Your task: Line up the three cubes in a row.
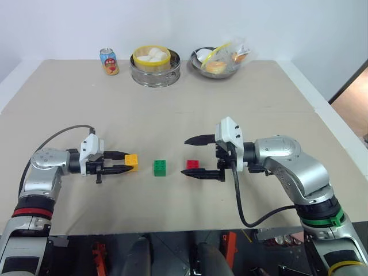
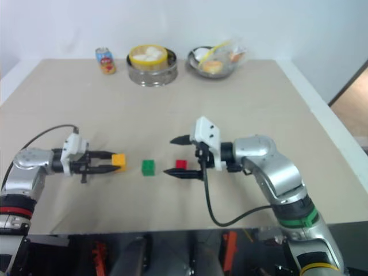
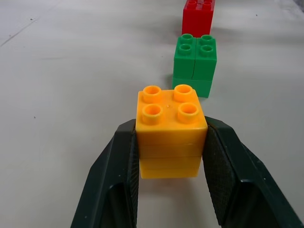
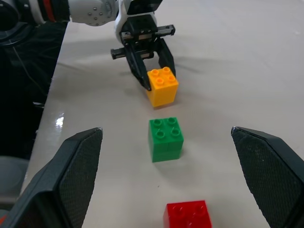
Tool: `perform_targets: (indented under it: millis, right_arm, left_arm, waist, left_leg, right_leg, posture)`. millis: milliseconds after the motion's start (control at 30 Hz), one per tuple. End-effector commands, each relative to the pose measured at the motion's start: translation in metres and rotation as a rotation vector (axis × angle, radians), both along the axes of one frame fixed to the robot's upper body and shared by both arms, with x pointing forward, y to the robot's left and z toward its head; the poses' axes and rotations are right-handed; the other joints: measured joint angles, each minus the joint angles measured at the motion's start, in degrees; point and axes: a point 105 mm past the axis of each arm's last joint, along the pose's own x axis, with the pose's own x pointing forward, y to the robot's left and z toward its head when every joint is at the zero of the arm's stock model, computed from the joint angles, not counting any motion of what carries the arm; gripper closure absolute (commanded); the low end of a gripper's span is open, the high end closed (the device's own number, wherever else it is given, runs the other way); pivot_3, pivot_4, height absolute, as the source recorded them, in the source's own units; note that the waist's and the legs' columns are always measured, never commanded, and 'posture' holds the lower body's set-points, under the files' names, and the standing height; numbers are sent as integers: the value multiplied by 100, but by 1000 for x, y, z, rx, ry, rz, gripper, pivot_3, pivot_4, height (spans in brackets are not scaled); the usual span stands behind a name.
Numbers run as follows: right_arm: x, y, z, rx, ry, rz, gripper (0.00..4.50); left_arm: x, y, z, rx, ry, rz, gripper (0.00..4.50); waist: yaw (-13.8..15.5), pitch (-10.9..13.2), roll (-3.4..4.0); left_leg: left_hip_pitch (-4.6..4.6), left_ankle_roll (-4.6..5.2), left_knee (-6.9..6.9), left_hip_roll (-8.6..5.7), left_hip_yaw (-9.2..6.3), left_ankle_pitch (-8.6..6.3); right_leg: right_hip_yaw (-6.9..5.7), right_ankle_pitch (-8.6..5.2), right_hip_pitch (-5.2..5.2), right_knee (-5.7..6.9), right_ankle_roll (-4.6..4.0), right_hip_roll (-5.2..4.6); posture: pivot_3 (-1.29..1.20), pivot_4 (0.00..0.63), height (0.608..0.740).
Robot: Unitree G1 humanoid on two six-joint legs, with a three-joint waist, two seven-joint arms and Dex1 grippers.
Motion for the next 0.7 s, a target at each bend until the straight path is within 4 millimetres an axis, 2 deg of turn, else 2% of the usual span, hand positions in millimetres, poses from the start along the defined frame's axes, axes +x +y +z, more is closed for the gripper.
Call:
perform_targets:
  millis: [33,500,700]
  right_arm:
    - [-5,-3,13,21,-53,6,0]
    - [-2,-3,10,19,-59,3,0]
    - [-2,-5,9,16,-55,-4,0]
  left_arm:
    - [0,9,14,19,-56,-3,3215]
    - [-4,7,6,62,-28,-24,3215]
    - [-4,13,10,60,-11,-19,3215]
  waist:
    - [0,0,0]
    - [0,0,0]
    - [-1,0,0]
  left_leg:
    - [0,0,0,2,0,0]
    - [0,0,2,22,8,0]
    - [0,0,3,33,8,0]
  right_leg:
    - [0,0,0,0,-1,1]
    - [6,6,-4,0,-9,19]
    - [7,9,-5,0,-15,31]
  posture:
    - [0,150,740]
    - [0,150,740]
    - [0,150,740]
